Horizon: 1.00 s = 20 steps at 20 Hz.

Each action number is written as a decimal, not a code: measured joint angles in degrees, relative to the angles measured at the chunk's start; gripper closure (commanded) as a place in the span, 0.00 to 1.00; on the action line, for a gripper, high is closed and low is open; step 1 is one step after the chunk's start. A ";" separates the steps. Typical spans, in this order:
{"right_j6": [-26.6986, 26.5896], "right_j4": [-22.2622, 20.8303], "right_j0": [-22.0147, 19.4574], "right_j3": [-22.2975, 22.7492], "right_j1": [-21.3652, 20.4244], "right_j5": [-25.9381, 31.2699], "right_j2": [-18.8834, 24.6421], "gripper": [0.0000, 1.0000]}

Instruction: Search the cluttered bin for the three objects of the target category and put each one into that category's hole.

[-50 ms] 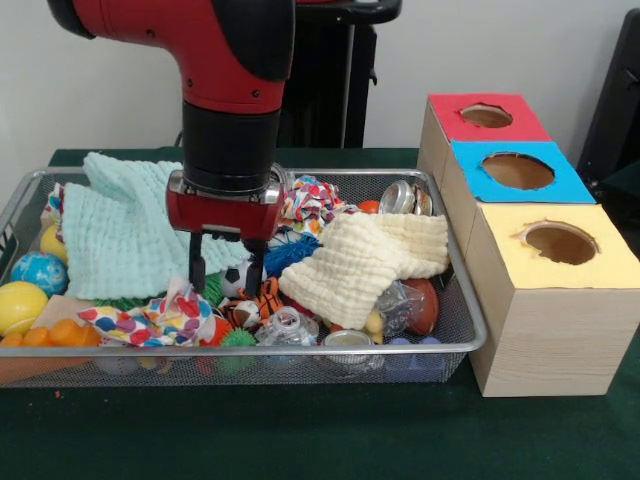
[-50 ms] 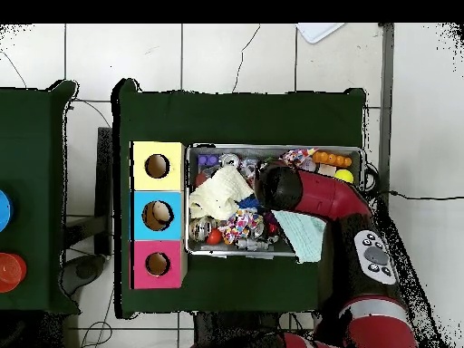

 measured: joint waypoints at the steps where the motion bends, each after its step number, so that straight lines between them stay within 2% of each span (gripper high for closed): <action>1: 0.00 0.00 -0.03 0.14 0.04 0.00 0.15 0.00; 11: 0.00 0.00 0.67 2.20 0.03 0.00 0.41 0.00; 20: 0.00 0.00 1.52 2.21 0.25 0.00 0.45 0.00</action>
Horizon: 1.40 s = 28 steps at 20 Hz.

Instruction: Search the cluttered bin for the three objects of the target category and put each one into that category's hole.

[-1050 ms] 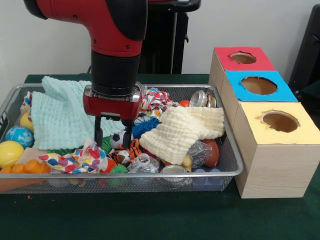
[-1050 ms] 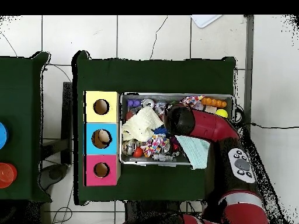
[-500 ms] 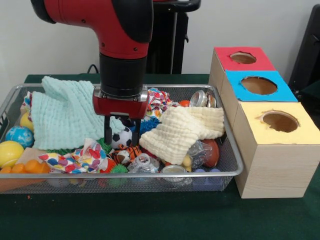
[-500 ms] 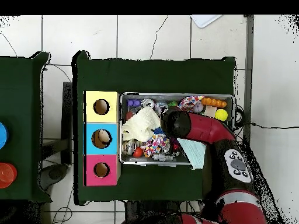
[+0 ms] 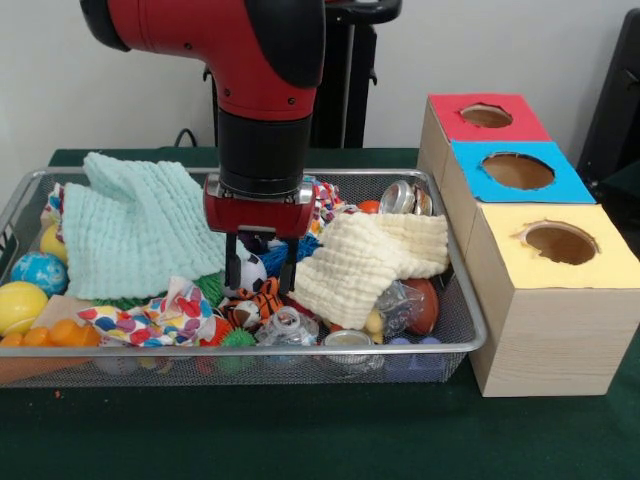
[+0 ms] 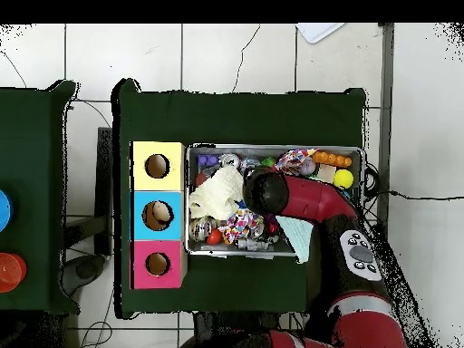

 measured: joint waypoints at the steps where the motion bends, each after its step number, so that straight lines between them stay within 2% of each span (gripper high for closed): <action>1: 0.00 0.01 0.01 -0.01 0.14 0.00 0.01 0.00; 14: 0.00 0.01 0.00 -0.26 2.37 -1.03 -0.02 0.00; 28: 0.00 0.01 0.00 -0.26 2.02 -1.74 -0.02 0.00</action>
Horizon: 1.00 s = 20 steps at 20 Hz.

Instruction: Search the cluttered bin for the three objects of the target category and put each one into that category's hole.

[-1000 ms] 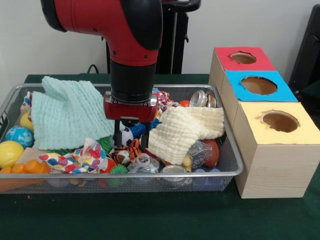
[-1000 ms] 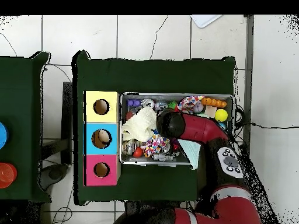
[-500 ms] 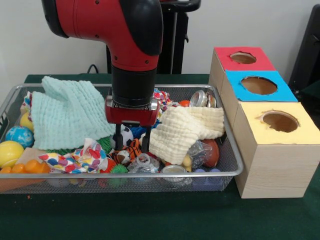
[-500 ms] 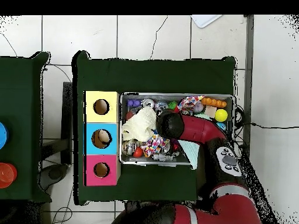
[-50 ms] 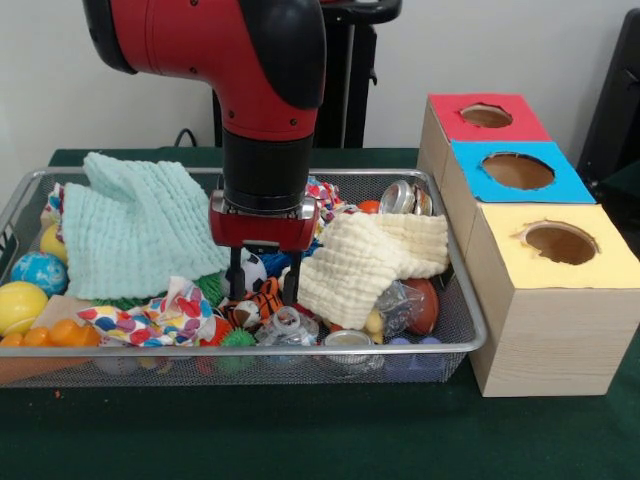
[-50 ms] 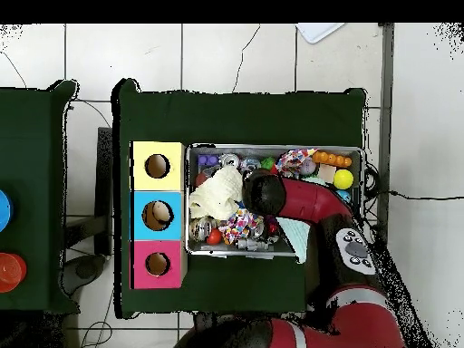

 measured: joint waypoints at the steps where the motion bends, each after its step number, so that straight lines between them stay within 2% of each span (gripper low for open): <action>1: 0.00 0.00 0.00 0.00 -0.16 0.00 0.00 0.00; 7: 0.00 0.00 0.07 -0.29 -1.46 0.01 0.00 0.00; 20: 0.00 0.00 -0.66 -0.43 -1.46 0.01 0.05 0.00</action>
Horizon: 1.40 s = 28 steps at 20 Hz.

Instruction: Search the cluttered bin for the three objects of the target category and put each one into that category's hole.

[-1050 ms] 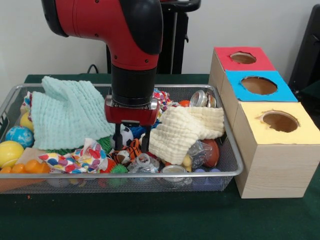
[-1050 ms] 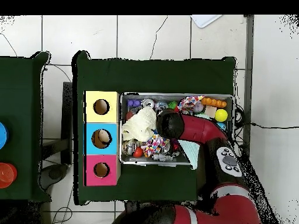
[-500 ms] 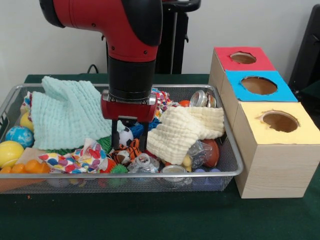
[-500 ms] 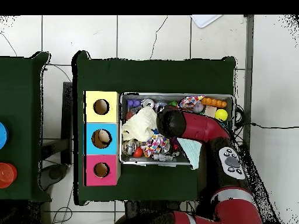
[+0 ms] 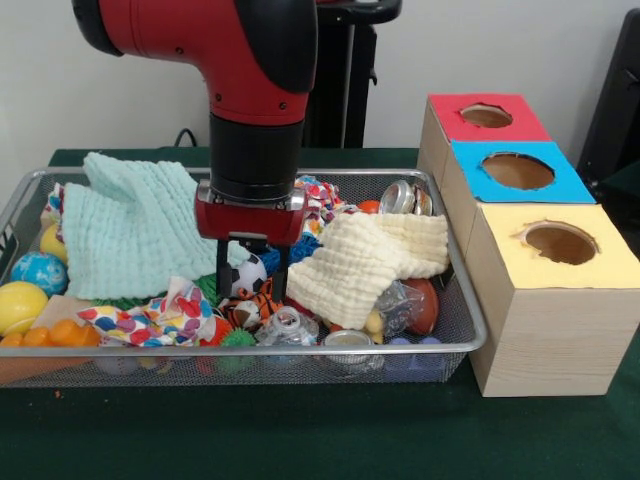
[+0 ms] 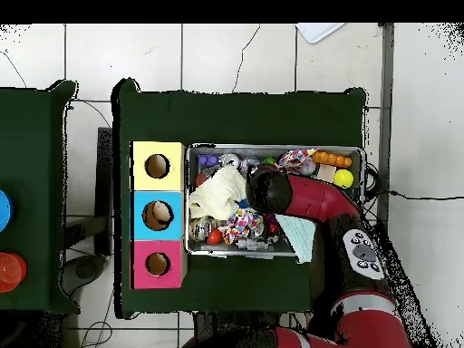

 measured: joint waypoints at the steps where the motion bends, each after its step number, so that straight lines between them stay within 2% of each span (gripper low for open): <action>1: 0.00 0.00 -0.16 0.07 0.00 0.00 0.00 0.00; 12: 0.00 0.00 -0.52 0.25 0.01 0.00 0.00 0.00; 28: 0.00 0.20 1.91 -0.82 0.47 0.00 0.02 0.00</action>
